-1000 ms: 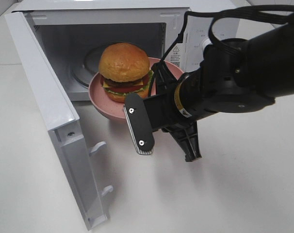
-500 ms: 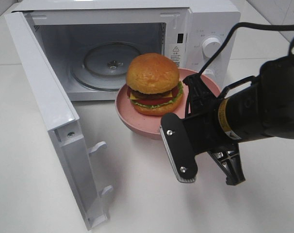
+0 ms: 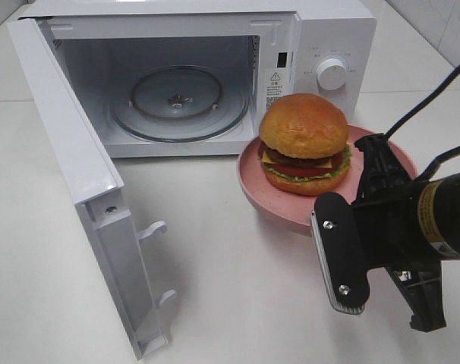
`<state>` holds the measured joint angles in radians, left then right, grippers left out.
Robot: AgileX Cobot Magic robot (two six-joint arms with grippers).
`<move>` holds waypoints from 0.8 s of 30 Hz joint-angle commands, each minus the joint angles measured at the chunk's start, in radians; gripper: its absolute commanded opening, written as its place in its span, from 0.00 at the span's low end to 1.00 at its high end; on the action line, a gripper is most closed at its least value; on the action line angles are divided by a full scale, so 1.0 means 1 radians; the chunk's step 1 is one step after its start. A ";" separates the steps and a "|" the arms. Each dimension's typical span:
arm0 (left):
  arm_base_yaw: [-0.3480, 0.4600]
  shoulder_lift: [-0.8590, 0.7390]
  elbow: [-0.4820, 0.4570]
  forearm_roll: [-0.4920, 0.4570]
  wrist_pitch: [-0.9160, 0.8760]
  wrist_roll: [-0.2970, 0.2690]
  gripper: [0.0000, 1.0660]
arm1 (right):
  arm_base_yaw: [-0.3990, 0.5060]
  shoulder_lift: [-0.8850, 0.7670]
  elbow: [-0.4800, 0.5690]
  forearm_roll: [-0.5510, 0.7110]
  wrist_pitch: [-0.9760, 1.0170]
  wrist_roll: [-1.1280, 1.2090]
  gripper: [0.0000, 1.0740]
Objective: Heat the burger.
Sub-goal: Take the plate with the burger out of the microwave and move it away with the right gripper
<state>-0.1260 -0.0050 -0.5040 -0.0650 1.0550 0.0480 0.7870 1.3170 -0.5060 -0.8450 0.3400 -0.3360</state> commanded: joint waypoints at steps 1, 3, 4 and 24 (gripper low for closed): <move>0.000 -0.023 0.004 0.002 -0.015 -0.001 0.00 | -0.008 -0.030 0.014 -0.006 0.021 0.109 0.00; 0.000 -0.023 0.004 0.002 -0.015 -0.001 0.00 | -0.008 -0.030 0.015 0.002 0.060 0.161 0.00; 0.000 -0.023 0.004 0.002 -0.015 -0.001 0.00 | -0.008 -0.030 0.015 0.002 0.060 0.161 0.00; 0.000 -0.023 0.004 0.002 -0.015 -0.001 0.00 | -0.011 0.113 0.008 -0.025 0.291 0.668 0.00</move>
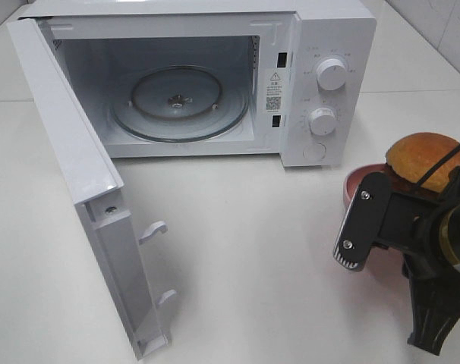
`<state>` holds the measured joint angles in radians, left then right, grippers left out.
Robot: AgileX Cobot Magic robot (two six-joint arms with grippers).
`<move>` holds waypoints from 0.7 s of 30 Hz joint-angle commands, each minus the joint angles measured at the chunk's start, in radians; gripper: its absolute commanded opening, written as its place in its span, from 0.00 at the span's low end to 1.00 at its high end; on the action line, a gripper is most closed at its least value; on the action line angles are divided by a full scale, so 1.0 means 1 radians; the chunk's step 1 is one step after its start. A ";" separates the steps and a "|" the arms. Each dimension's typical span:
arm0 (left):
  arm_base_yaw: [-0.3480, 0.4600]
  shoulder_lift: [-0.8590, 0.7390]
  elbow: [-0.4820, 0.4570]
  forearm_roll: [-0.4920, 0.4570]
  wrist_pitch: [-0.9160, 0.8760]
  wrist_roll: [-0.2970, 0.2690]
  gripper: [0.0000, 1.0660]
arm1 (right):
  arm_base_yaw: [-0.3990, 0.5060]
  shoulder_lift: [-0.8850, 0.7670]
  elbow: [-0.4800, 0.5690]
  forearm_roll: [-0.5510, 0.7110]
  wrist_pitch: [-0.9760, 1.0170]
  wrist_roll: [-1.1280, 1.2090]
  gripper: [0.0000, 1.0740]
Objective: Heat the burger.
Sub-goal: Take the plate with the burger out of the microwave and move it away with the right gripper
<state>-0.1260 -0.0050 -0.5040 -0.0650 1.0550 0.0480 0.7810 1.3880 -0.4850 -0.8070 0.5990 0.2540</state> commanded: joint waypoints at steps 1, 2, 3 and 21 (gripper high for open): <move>0.000 -0.023 0.004 0.002 -0.015 -0.001 0.00 | -0.005 0.042 -0.013 -0.063 0.032 0.078 0.00; 0.000 -0.023 0.004 0.002 -0.015 -0.001 0.00 | -0.030 0.088 -0.028 -0.077 0.048 0.166 0.00; 0.000 -0.023 0.004 0.002 -0.015 -0.001 0.00 | -0.030 0.088 -0.028 -0.077 0.048 0.166 0.00; 0.000 -0.023 0.004 0.002 -0.015 -0.001 0.00 | -0.192 0.268 -0.149 -0.053 -0.032 0.250 0.08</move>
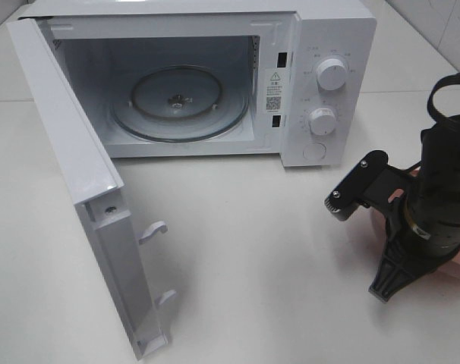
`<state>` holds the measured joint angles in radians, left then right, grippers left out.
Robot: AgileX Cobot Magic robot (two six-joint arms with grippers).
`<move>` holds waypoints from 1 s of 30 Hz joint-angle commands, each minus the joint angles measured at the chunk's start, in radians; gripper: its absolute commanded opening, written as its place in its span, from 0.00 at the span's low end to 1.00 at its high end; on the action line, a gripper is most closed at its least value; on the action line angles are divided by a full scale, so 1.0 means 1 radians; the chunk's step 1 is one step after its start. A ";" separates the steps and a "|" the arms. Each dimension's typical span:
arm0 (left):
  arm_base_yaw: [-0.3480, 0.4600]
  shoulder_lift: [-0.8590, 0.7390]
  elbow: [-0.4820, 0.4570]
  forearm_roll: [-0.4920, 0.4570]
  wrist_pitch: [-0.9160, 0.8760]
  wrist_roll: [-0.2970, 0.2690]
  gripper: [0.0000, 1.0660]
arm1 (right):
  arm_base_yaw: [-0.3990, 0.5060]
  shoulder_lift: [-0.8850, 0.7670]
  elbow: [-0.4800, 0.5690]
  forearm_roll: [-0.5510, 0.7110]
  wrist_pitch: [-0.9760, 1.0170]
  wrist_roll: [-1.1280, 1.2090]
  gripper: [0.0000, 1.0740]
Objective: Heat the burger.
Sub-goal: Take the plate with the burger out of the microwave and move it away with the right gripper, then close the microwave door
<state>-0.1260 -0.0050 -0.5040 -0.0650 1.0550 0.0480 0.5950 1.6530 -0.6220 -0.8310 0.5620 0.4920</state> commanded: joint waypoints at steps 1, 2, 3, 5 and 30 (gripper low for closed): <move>0.000 -0.023 0.004 0.002 -0.015 -0.001 0.00 | -0.006 0.003 -0.012 -0.029 0.008 0.012 0.14; 0.000 -0.023 0.004 0.002 -0.015 -0.001 0.00 | -0.006 0.003 -0.012 -0.029 0.008 0.012 0.14; 0.000 -0.023 0.004 0.002 -0.015 -0.001 0.00 | -0.006 0.003 -0.012 -0.029 0.008 0.011 0.20; 0.000 -0.023 0.004 0.002 -0.015 -0.001 0.00 | -0.006 0.003 -0.012 -0.021 0.008 0.011 0.29; 0.000 -0.023 0.004 0.002 -0.015 -0.001 0.00 | -0.006 0.001 -0.247 0.475 0.259 -0.097 0.68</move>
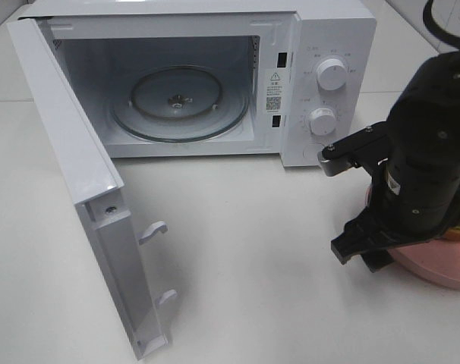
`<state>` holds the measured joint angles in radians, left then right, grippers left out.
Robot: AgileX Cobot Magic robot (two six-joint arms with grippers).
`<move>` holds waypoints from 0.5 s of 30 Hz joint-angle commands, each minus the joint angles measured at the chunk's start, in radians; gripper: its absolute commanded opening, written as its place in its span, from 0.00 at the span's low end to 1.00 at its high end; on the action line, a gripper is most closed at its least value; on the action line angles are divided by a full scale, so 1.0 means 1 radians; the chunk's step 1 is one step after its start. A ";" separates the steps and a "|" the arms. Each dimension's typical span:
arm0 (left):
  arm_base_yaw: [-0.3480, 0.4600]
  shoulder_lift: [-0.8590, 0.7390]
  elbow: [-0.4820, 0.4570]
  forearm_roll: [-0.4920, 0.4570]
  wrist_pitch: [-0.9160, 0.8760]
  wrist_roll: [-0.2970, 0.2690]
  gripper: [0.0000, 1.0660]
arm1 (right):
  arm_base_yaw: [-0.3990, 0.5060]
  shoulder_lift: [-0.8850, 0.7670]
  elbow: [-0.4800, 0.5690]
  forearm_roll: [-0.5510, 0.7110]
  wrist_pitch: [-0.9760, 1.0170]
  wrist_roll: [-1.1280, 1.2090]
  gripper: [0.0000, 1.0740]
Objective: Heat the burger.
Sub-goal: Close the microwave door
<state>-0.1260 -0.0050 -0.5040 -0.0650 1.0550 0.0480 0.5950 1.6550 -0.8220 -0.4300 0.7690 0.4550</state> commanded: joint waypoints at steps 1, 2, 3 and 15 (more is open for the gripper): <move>0.000 -0.023 0.004 0.002 -0.015 -0.001 0.00 | -0.006 -0.001 -0.083 0.106 0.087 -0.097 0.68; 0.000 -0.023 0.004 0.002 -0.015 -0.001 0.00 | -0.006 -0.001 -0.083 0.106 0.087 -0.097 0.68; 0.000 -0.023 0.004 0.002 -0.015 -0.001 0.00 | -0.013 -0.001 -0.105 0.119 0.104 -0.111 0.68; 0.000 -0.023 0.004 0.002 -0.015 -0.001 0.00 | -0.295 -0.131 -0.240 0.443 0.249 -0.354 0.68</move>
<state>-0.1260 -0.0050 -0.5040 -0.0650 1.0550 0.0480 0.3070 1.5390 -1.0590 0.0000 0.9980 0.1270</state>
